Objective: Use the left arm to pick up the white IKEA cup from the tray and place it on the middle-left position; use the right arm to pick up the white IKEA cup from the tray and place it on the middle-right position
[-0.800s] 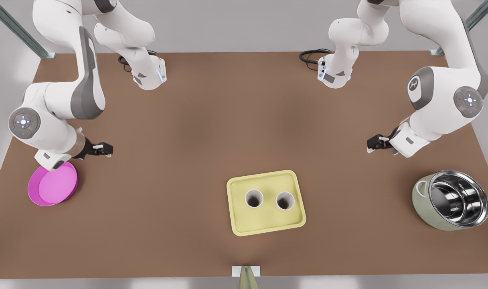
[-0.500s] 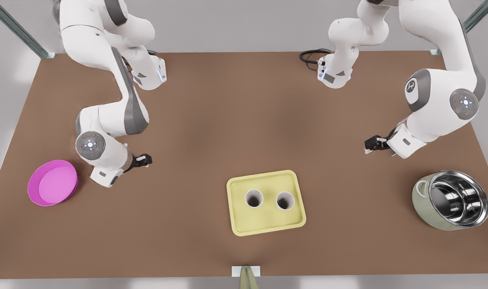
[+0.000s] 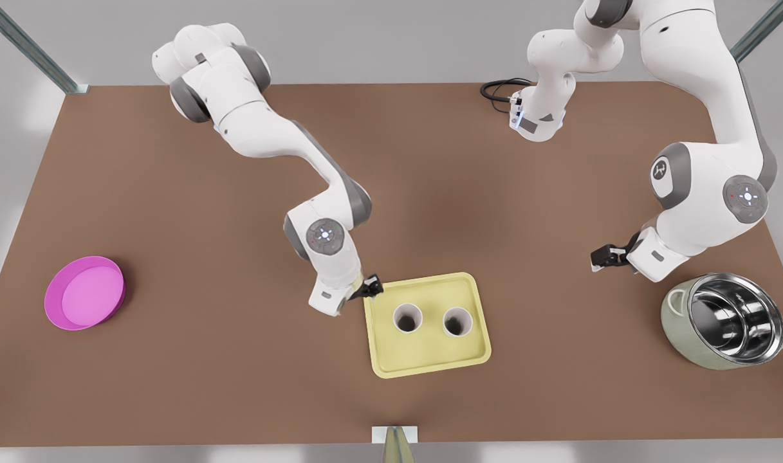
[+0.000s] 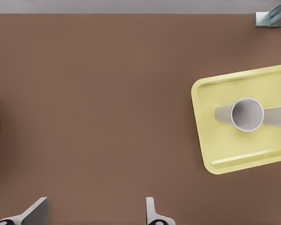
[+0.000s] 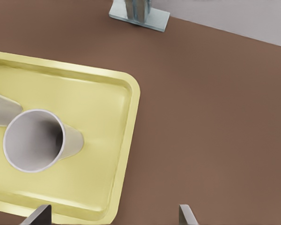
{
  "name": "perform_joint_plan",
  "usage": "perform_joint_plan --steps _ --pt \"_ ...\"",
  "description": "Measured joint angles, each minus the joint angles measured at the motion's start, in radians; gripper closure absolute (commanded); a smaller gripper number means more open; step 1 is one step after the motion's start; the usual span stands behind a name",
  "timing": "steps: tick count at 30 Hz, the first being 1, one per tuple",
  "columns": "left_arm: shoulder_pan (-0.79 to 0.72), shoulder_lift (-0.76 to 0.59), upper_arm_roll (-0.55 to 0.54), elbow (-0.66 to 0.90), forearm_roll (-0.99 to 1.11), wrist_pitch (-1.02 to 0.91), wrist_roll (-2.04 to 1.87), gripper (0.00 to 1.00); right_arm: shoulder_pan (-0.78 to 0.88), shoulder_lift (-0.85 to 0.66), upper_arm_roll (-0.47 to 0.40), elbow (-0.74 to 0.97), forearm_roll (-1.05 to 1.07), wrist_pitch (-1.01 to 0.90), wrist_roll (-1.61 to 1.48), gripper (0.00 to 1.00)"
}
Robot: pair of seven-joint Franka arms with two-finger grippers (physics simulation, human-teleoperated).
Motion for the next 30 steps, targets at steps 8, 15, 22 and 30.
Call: perform_joint_plan --steps 8,15,22,30 --pt "-0.004 0.002 -0.001 -0.004 0.001 0.006 -0.001 0.00 -0.005 0.111 0.067 0.018 0.000 0.233 0.094 0.00" --pt "-0.005 0.002 -0.001 -0.005 0.001 0.007 -0.001 0.00 -0.007 0.148 0.082 0.027 0.001 0.354 0.147 0.00" --pt "-0.005 0.002 -0.001 -0.007 0.001 0.008 -0.002 0.00 -0.008 0.195 0.094 0.024 0.002 0.392 0.179 0.00" --pt "-0.007 0.003 -0.001 -0.007 0.001 0.008 -0.002 0.00 -0.010 0.240 0.116 0.014 0.004 0.404 0.202 0.00"
